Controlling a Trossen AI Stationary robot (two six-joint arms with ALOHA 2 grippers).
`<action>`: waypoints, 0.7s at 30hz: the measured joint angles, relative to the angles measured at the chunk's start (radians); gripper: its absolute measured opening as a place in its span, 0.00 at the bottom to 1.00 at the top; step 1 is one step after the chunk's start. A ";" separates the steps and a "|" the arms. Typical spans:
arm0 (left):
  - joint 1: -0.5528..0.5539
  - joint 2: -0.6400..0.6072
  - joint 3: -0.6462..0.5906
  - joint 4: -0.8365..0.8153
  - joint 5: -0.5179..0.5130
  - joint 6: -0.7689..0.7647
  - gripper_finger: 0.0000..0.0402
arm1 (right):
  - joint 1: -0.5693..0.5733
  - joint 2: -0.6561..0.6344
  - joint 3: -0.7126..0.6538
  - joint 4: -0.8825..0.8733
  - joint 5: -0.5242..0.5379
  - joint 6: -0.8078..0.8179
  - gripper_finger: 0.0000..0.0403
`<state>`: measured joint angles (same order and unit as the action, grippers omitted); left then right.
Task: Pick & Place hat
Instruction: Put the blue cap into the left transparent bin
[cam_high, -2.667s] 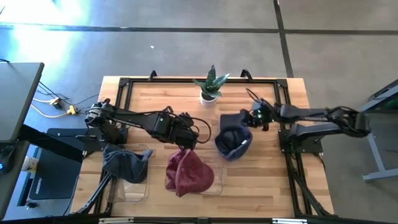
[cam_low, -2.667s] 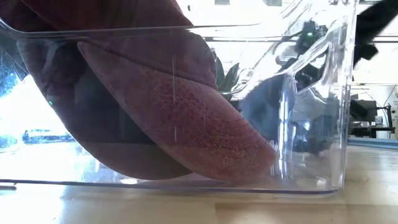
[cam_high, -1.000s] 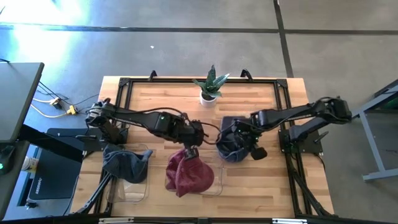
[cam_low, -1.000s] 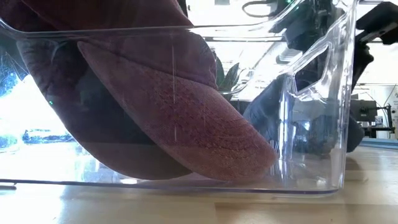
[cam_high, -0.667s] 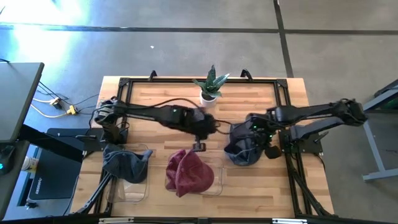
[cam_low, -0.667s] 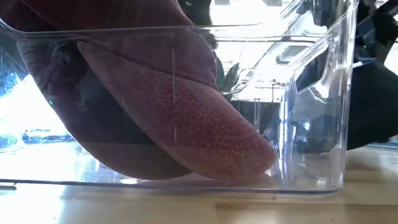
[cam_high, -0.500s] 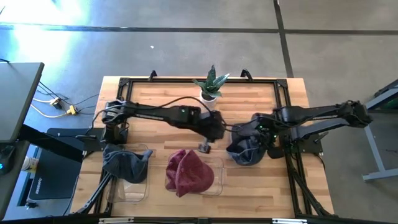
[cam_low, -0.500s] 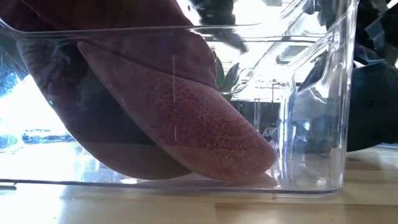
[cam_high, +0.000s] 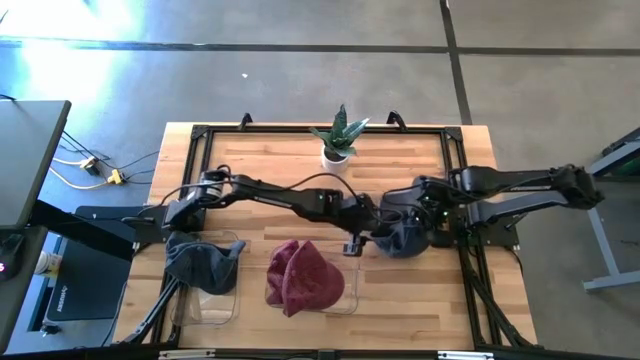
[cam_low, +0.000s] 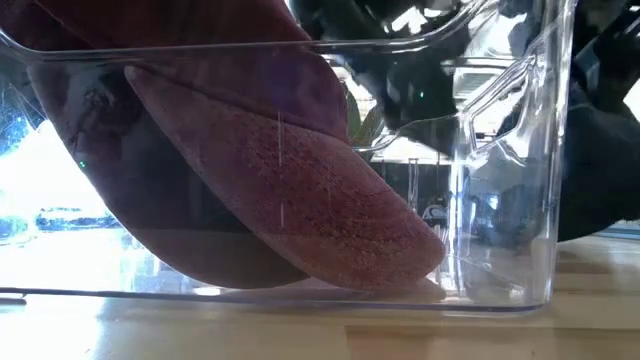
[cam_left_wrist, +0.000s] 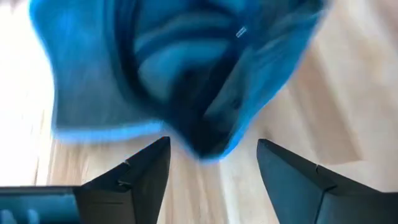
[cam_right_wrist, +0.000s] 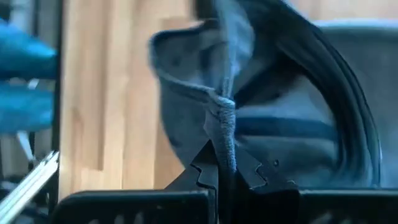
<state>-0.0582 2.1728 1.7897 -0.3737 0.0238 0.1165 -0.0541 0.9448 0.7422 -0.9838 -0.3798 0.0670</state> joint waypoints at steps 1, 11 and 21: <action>0.000 0.010 0.000 -0.005 -0.025 -0.033 0.59 | -0.011 0.005 -0.006 -0.010 0.018 0.037 0.01; 0.000 0.008 0.000 -0.188 -0.111 -0.365 0.60 | -0.146 0.187 -0.088 -0.041 0.217 0.466 0.02; -0.030 -0.071 -0.001 -0.392 -0.094 -0.471 0.60 | -0.322 0.268 -0.027 -0.154 0.278 0.469 0.29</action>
<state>-0.0885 2.1021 1.7889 -0.7661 -0.0706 -0.3549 -0.3762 1.2133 0.7155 -1.1374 -0.1020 0.5360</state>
